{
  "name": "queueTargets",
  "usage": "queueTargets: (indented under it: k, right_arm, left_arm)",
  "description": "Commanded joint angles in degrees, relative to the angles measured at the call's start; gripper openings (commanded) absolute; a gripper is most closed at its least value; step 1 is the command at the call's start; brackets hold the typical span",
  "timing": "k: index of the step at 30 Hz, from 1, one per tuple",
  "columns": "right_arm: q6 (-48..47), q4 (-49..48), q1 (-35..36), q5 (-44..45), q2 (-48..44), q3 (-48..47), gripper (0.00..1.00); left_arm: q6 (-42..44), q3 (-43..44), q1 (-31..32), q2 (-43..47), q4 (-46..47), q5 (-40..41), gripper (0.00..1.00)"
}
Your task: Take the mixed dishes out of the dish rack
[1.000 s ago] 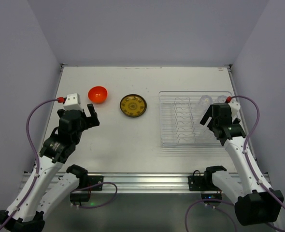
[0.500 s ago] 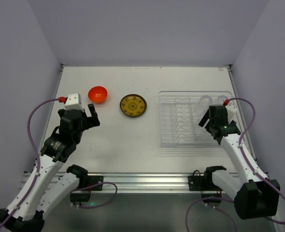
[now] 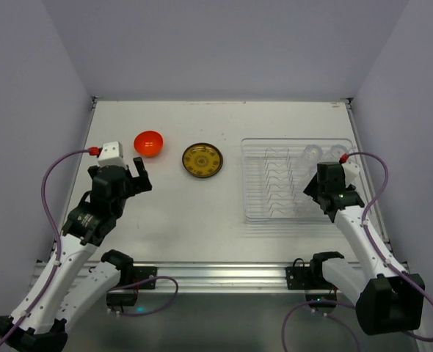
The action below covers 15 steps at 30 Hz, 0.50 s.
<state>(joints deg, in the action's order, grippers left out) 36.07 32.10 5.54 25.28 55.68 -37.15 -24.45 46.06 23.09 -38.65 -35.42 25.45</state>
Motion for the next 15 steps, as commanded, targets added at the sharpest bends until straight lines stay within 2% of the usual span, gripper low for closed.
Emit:
queueTargets:
  k: [1,6,9,10,15]
  right_arm:
    - [1.4,-2.0,-0.3,0.9,-1.7,0.3,0.68]
    - [1.3,-1.3,-0.3,1.1,-3.9,0.4,0.49]
    - [0.9,-1.2,-0.3,1.3,-4.6,0.4,0.45]
    - [0.8,-0.8,-0.3,0.8,-4.7,0.2,0.40]
    - [0.7,0.2,-0.3,0.4,-6.1,-0.4,0.30]
  left_arm:
    - [-0.4,-0.1,0.6,0.9,0.2,1.5,1.00]
    - [-0.5,-0.1,0.6,0.2,0.2,1.4,1.00]
    - [-0.5,0.0,0.6,0.2,0.1,1.5,1.00]
    - [-0.5,0.0,0.6,0.2,0.1,1.7,1.00]
    - [-0.6,0.0,0.5,0.2,0.0,1.7,1.00]
